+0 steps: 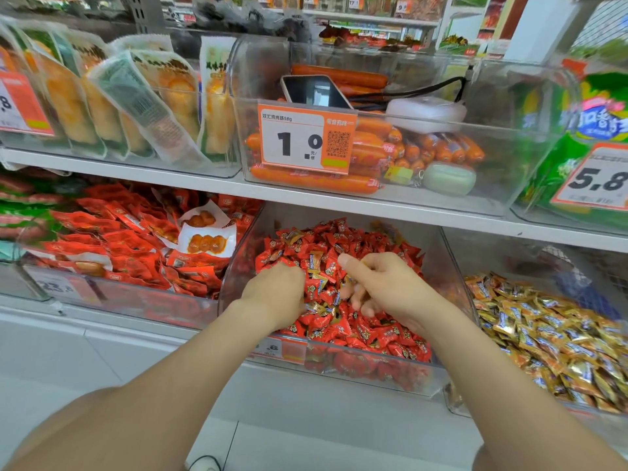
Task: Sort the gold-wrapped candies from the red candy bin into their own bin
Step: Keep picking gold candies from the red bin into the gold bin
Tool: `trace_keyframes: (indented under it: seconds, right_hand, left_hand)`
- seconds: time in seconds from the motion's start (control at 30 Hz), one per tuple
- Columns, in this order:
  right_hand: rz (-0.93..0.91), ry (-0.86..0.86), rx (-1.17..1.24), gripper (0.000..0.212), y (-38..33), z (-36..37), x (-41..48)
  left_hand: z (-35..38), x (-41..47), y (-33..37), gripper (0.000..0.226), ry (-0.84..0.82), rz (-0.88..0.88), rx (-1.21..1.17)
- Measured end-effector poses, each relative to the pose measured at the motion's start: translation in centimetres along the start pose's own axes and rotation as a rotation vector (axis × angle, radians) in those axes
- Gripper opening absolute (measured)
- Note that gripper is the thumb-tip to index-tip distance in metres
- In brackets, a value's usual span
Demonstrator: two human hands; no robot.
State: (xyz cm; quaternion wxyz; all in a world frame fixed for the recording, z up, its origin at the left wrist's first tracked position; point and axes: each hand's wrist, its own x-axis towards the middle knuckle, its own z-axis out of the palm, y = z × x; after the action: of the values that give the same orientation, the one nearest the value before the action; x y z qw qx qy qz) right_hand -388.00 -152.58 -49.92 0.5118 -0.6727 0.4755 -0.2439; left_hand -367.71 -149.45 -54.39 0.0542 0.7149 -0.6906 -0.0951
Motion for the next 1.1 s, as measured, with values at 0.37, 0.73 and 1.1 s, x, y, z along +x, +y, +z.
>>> trace_keyframes:
  seconds: [0.37, 0.73, 1.1]
  right_hand:
    - [-0.026, -0.059, -0.457, 0.041, 1.9, 0.1, 2.4]
    - [-0.048, -0.048, -0.988, 0.04, 1.9, 1.9, 2.6]
    - [-0.172, -0.059, -0.963, 0.015, 2.4, 2.8, 2.7]
  left_hand:
    - [-0.8, 0.0, 0.5, 0.012, 0.121, 0.063, -0.107]
    - [-0.9, -0.2, 0.9, 0.024, -0.044, 0.246, 0.087]
    - [-1.1, 0.0, 0.4, 0.017, 0.031, 0.169, 0.123]
